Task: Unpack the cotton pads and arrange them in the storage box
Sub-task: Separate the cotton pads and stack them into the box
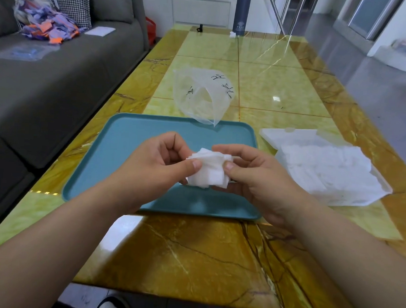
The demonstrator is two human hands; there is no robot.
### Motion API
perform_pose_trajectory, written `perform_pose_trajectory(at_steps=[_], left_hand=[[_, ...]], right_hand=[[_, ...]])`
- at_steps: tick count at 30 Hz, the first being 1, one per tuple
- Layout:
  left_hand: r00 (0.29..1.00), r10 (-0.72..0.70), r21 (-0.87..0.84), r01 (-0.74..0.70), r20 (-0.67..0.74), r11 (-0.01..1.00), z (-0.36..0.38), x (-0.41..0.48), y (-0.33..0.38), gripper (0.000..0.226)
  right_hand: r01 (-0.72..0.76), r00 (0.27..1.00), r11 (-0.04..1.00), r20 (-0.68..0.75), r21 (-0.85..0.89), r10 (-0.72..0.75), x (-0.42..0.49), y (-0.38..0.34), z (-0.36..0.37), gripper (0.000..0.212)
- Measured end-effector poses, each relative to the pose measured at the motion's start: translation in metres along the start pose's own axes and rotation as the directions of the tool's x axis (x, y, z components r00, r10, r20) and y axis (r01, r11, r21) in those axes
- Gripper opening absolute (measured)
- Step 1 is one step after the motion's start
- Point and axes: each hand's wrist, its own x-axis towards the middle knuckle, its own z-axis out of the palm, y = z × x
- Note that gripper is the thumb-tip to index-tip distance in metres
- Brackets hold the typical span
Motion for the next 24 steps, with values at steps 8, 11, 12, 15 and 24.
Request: perform_pose_trajectory(at_steps=[8, 11, 12, 15, 24], left_hand=[[0.999, 0.005, -0.050, -0.003, 0.039, 0.999, -0.004, 0.000, 0.006, 0.017], [1.000, -0.008, -0.007, 0.008, 0.024, 1.000, 0.005, 0.000, 0.004, 0.014], [1.000, -0.008, 0.009, 0.008, 0.005, 1.000, 0.009, 0.001, 0.002, 0.015], [0.998, -0.004, 0.010, 0.004, -0.061, 1.000, 0.012, 0.005, -0.004, 0.012], [0.992, 0.005, 0.022, -0.002, -0.130, 1.000, 0.019, 0.010, -0.009, 0.007]], right_hand=[[-0.006, 0.982, 0.992, -0.187, -0.129, -0.018, 0.004, 0.005, -0.002, 0.035], [-0.014, 0.991, 0.998, -0.137, -0.064, 0.005, 0.003, 0.003, 0.002, 0.032], [-0.009, 0.993, 0.998, -0.121, -0.062, 0.001, 0.002, 0.002, 0.004, 0.029], [0.017, 0.994, 0.998, -0.103, -0.063, -0.023, 0.000, 0.003, 0.005, 0.025], [0.028, 0.996, 1.000, -0.085, -0.013, -0.029, 0.000, -0.001, 0.006, 0.022]])
